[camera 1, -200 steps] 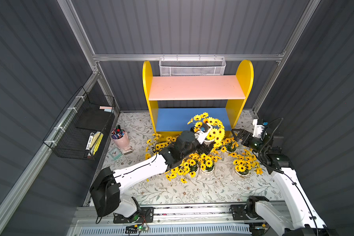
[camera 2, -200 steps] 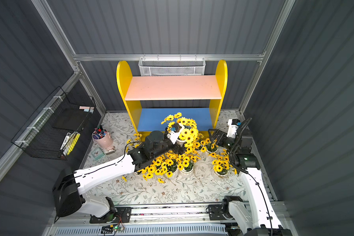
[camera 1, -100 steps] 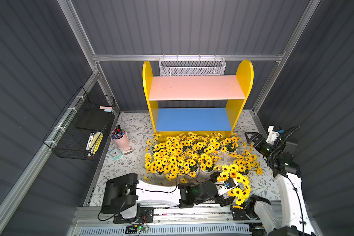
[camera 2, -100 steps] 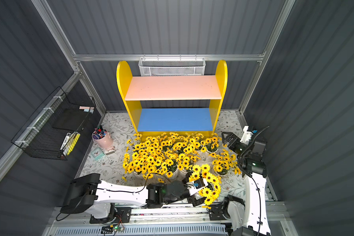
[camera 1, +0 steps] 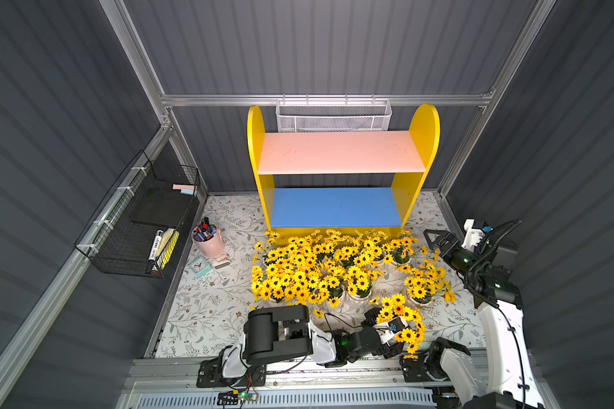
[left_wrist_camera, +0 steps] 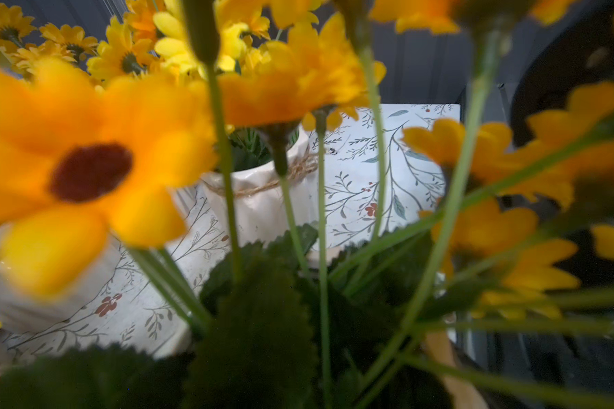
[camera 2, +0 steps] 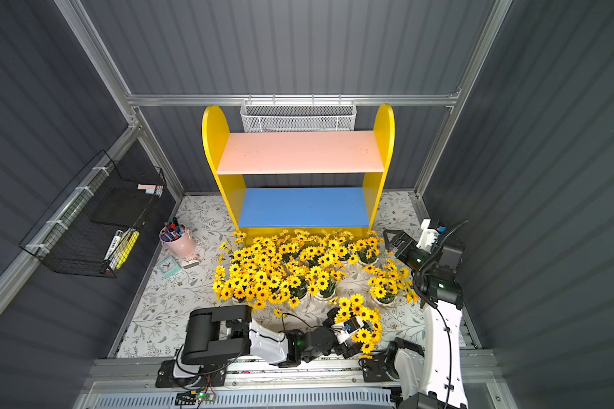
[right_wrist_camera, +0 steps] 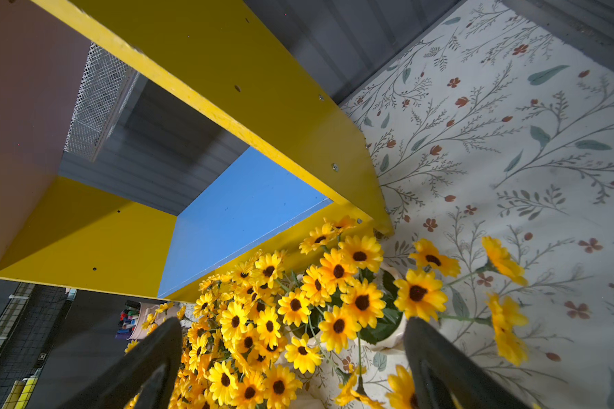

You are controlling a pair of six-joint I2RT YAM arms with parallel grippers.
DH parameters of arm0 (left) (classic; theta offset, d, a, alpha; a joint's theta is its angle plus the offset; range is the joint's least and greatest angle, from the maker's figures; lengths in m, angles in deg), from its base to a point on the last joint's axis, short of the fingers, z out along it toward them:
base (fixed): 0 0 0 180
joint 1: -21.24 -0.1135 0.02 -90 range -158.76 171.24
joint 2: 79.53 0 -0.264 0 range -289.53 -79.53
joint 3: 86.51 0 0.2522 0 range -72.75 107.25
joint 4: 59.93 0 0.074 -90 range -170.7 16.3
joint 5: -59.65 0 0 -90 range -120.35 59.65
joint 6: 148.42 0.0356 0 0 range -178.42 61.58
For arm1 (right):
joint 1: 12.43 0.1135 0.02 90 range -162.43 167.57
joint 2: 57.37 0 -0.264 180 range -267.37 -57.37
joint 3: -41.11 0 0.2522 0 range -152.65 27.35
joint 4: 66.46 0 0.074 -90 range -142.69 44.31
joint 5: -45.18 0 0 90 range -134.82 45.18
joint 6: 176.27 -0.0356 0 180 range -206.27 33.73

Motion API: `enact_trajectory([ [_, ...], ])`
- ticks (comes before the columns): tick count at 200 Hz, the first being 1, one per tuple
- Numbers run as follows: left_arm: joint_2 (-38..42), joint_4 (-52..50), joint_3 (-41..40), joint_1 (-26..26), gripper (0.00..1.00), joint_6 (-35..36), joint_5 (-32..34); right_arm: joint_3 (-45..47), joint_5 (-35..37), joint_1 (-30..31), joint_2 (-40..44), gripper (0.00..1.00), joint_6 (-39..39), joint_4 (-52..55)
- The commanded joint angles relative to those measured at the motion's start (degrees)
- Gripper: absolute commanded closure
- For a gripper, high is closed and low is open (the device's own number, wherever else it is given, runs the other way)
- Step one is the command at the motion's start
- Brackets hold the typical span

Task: Take the sunflower pots off the shelves
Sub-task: Place the sunflower pot at the center of the board.

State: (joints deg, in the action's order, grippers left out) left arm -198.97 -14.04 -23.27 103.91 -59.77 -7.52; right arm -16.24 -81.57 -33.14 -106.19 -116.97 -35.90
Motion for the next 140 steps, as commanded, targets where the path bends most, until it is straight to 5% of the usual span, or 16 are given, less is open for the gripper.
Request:
enact_trajectory([
  [1,-1.8,8.9,2.5,-1.1,0.94,3.0,4.2,-0.2,-2.5,-0.2,-0.5,0.01,-0.7,-0.3],
  [17,-3.1,8.6,2.8,-1.7,0.66,3.2,3.5,-0.5,-3.2,-0.2,-0.8,0.01,-0.5,0.2],
  [23,-3.2,8.4,2.8,-1.7,0.43,3.3,3.2,-0.4,-3.3,-0.2,-0.9,0.01,-0.4,0.2],
  [29,-3.0,7.4,3.0,-1.7,0.07,3.3,5.0,-0.4,-3.3,-0.3,-0.8,0.01,-0.3,0.2],
  [32,-2.8,6.9,3.1,-1.7,0.01,3.3,5.8,-0.4,-3.1,-0.2,-0.8,0.01,-0.3,0.3],
  [68,3.9,-5.6,1.7,-1.6,0.01,-0.1,9.1,0.7,-3.5,-0.2,-0.7,0.01,-1.1,-0.9],
  [119,9.9,-20.2,2.1,-1.6,0.00,2.3,0.3,0.6,-4.6,-0.2,-1.5,0.01,-0.5,-0.7],
  [140,11.3,-20.5,1.4,-1.7,0.01,3.8,1.4,0.6,-4.6,-0.2,-1.3,0.01,-0.5,-0.6],
])
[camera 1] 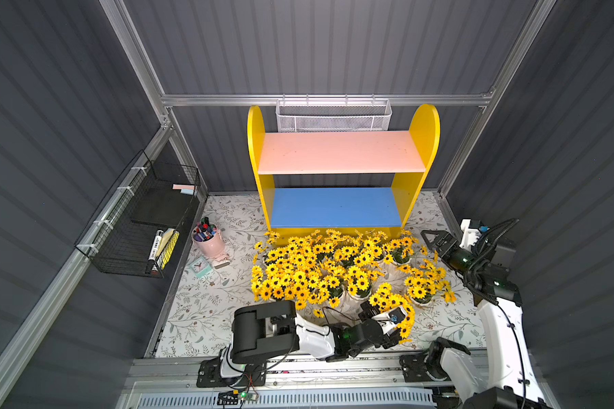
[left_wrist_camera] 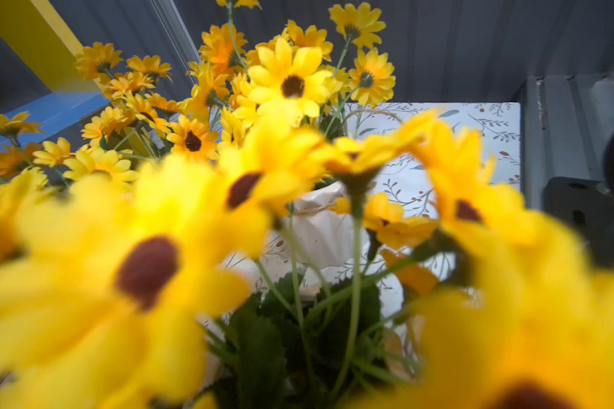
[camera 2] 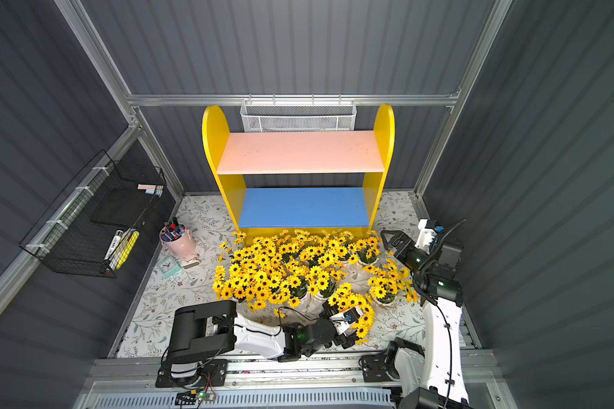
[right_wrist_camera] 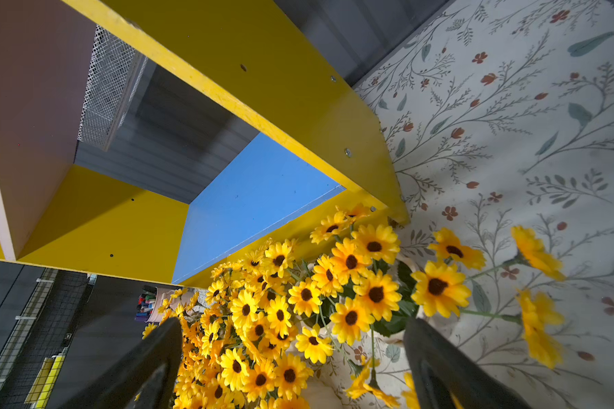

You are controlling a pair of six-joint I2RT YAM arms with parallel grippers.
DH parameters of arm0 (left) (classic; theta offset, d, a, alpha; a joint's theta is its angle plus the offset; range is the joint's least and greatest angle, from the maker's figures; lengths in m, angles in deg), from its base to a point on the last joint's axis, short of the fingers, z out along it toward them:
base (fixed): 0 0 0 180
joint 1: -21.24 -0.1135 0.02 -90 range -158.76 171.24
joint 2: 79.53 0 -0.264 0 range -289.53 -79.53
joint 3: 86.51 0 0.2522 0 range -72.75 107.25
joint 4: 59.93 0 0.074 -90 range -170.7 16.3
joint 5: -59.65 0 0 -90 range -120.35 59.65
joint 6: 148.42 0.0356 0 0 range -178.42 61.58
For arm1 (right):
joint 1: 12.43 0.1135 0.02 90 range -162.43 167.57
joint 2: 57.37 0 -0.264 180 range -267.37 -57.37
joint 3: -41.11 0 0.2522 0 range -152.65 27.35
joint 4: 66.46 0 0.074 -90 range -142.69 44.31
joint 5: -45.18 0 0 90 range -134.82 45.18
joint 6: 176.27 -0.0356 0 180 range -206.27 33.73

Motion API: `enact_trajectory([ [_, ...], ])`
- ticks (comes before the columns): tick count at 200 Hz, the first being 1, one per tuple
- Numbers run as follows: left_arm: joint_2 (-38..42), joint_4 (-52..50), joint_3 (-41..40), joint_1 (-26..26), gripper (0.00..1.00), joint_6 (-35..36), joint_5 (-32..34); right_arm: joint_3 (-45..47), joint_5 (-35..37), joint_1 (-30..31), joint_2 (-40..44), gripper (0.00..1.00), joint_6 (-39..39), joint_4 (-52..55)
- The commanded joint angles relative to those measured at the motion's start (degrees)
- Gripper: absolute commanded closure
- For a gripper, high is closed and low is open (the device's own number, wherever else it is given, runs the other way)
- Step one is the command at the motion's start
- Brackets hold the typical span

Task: Take the sunflower pots off the shelves
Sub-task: Place the sunflower pot at the center of the board.

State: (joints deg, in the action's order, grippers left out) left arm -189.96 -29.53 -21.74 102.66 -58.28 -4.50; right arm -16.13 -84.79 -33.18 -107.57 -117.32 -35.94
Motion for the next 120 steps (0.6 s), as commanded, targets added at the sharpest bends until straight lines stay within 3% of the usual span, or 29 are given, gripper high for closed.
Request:
enact_trajectory([
  [1,2.4,-5.1,-0.2,-0.5,0.01,2.4,-1.6,0.5,-1.4,-0.2,0.1,0.01,-0.1,-0.5],
  [89,12.2,-24.3,0.2,-0.4,0.00,1.3,-6.6,-0.1,-2.0,-0.2,-0.4,0.01,-0.5,1.0],
  [120,13.6,-29.9,0.5,-0.4,0.01,1.8,-4.2,-0.4,-2.5,-0.2,-0.3,0.01,-0.1,2.4],
])
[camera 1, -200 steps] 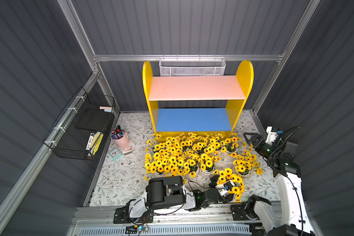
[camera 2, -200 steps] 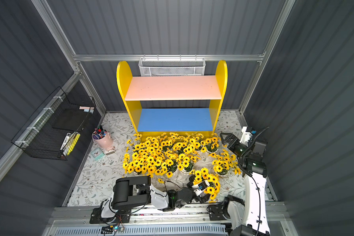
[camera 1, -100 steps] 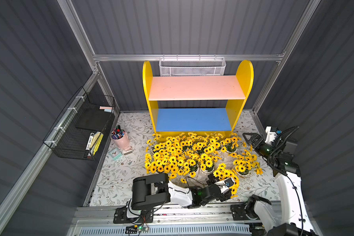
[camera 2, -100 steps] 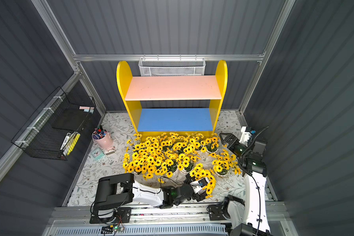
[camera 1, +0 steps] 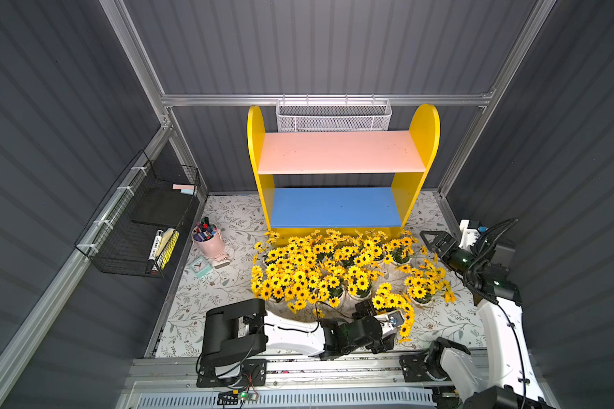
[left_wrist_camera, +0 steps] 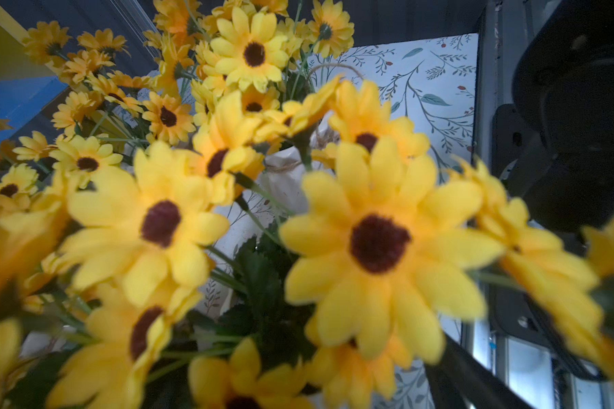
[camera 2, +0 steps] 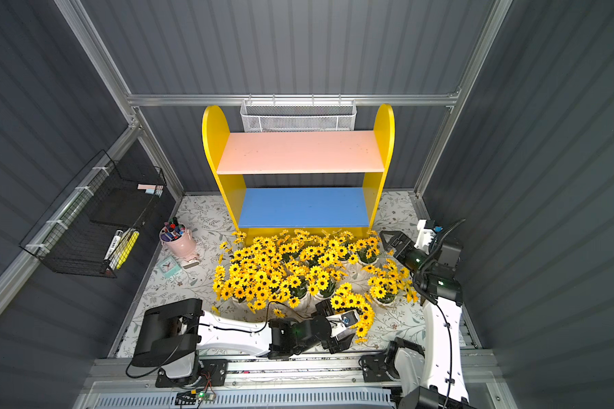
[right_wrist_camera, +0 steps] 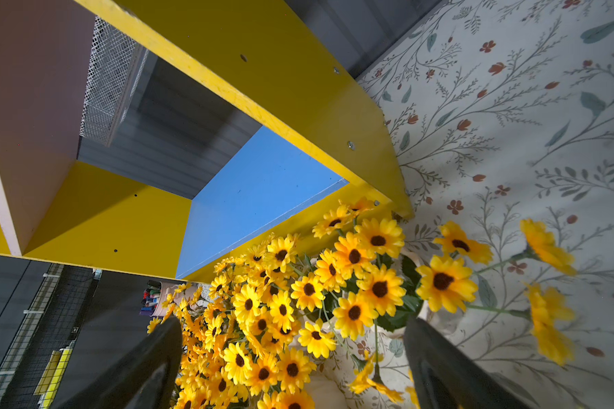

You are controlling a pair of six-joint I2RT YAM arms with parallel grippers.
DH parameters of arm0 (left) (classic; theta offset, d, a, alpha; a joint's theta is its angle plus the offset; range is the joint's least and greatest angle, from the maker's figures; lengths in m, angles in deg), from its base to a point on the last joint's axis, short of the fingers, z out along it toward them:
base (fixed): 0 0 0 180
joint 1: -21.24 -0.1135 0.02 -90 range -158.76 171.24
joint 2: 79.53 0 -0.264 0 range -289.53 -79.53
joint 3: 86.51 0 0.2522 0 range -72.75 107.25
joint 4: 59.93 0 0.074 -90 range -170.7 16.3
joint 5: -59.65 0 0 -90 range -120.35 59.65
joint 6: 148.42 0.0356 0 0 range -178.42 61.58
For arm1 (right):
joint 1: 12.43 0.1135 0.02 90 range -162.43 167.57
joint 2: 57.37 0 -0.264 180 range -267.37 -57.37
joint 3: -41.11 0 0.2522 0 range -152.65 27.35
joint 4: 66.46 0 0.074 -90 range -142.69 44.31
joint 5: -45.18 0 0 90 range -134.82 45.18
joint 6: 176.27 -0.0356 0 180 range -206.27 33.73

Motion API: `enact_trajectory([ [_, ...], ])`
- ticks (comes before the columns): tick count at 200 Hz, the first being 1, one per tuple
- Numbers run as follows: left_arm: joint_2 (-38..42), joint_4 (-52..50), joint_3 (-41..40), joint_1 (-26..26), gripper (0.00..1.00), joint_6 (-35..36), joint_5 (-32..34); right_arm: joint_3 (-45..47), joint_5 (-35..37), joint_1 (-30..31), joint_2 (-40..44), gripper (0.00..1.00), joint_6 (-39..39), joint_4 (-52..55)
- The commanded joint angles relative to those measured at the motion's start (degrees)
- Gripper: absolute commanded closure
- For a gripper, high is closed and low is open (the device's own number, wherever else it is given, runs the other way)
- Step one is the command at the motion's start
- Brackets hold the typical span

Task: Take the sunflower pots off the shelves
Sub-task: Place the sunflower pot at the center of the board.

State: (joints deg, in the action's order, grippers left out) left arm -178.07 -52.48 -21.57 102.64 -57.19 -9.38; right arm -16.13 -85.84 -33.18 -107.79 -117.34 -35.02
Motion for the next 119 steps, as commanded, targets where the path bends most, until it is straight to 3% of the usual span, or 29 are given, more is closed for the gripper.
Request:
enact_trajectory([
  [1,1.7,-7.0,0.2,-0.4,0.01,0.7,0.6,-0.5,-1.3,-0.2,-0.1,0.01,-0.1,1.6],
  [27,5.6,-9.5,-3.1,-0.3,0.01,-3.1,1.0,-1.7,-0.4,-0.2,0.5,0.01,0.5,4.5],
  [52,8.1,-4.5,-9.0,0.3,0.01,-6.8,3.5,-1.5,0.1,-0.2,1.1,0.01,0.3,4.7],
  [94,8.5,-0.9,-12.1,4.3,0.02,-9.4,7.2,-1.9,0.9,-0.2,1.2,0.01,1.1,6.3],
  [112,8.8,0.2,-13.9,5.0,0.26,-11.7,4.7,-1.7,1.4,-0.1,1.4,0.01,0.8,6.5],
  [117,8.8,0.5,-14.4,5.2,0.42,-12.4,4.3,-1.6,1.4,-0.1,1.3,0.01,0.8,6.5],
  [119,8.7,0.8,-14.5,5.3,0.55,-12.6,4.1,-1.6,1.5,-0.1,1.4,0.01,0.8,6.5],
])
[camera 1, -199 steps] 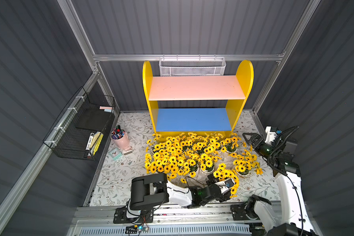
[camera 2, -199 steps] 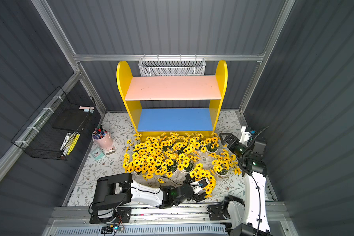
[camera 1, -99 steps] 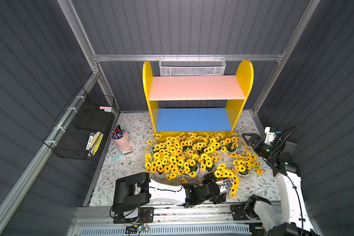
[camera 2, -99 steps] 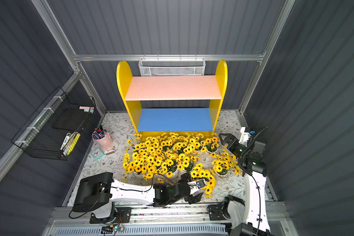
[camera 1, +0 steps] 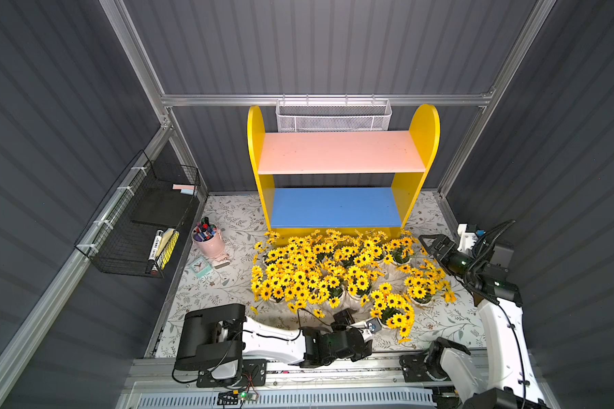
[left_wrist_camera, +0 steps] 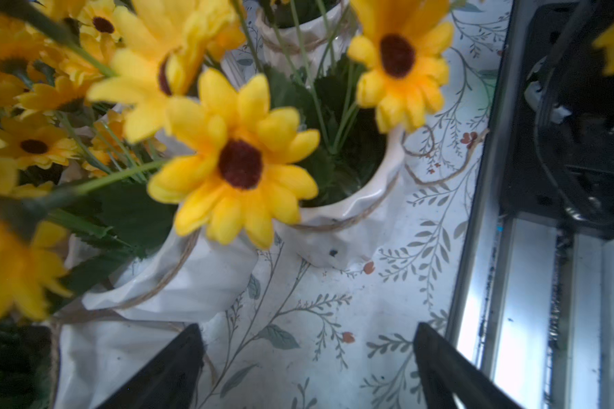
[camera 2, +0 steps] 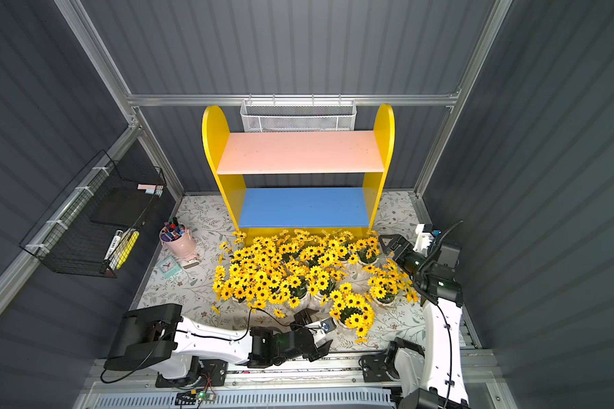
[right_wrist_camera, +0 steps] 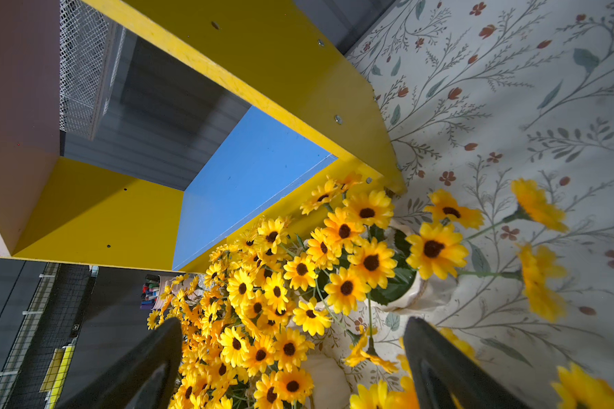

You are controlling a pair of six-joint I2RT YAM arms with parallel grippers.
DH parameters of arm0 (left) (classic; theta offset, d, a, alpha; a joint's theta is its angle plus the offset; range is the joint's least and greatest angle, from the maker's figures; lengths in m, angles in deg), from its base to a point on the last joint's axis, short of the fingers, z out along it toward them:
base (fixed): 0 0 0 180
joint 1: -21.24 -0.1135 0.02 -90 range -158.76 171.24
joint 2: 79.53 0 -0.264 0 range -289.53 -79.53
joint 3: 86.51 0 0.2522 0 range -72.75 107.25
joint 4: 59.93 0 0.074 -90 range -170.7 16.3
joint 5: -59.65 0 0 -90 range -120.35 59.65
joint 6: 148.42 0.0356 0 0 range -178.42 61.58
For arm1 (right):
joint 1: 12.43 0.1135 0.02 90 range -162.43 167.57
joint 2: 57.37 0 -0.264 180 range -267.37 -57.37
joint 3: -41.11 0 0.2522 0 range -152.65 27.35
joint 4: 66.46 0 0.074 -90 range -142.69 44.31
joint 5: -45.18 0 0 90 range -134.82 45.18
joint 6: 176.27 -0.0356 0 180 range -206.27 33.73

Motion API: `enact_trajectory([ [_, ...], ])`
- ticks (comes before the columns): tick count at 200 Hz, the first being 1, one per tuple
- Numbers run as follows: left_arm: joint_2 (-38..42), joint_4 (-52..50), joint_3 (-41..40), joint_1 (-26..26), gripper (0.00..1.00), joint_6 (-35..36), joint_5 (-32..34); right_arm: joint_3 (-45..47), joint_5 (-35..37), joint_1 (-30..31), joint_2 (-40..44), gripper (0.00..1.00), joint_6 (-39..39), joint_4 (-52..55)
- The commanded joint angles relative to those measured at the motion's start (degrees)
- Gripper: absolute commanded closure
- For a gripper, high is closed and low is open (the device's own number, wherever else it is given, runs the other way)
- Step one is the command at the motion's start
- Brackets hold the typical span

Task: Take the sunflower pots off the shelves
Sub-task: Place the sunflower pot at the center of the board, then move the sunflower pot to the center of the board, then adjust the sunflower pot at the center of the board.

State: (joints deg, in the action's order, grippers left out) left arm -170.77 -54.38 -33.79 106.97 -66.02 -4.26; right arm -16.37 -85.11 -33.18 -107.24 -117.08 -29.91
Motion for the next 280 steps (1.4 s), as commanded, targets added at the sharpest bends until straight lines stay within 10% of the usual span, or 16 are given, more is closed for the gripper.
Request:
enact_trajectory([
  [1,1.4,2.8,-2.4,1.0,0.61,-4.0,-1.0,-1.3,0.7,-0.1,0.8,0.01,0.5,1.4],
  [8,1.2,3.8,-2.9,1.4,1.00,-5.9,-0.8,-1.2,1.0,-0.2,0.8,0.01,0.5,1.5],
  [60,-12.3,22.1,2.2,1.8,1.00,-2.6,-16.1,-0.2,9.5,-0.2,2.0,0.17,-0.5,5.0],
  [102,-20.6,27.2,8.1,0.0,1.00,-0.5,-15.5,-1.8,29.2,-0.9,2.7,1.00,2.8,11.7],
  [173,-27.1,32.6,8.5,-10.8,1.00,-4.7,-18.7,6.7,26.6,-12.7,-4.1,1.00,-0.1,8.6],
  [280,-13.8,28.4,2.8,-10.8,1.00,-2.5,-21.1,15.9,15.7,-5.1,-8.3,1.00,-4.0,8.3],
])
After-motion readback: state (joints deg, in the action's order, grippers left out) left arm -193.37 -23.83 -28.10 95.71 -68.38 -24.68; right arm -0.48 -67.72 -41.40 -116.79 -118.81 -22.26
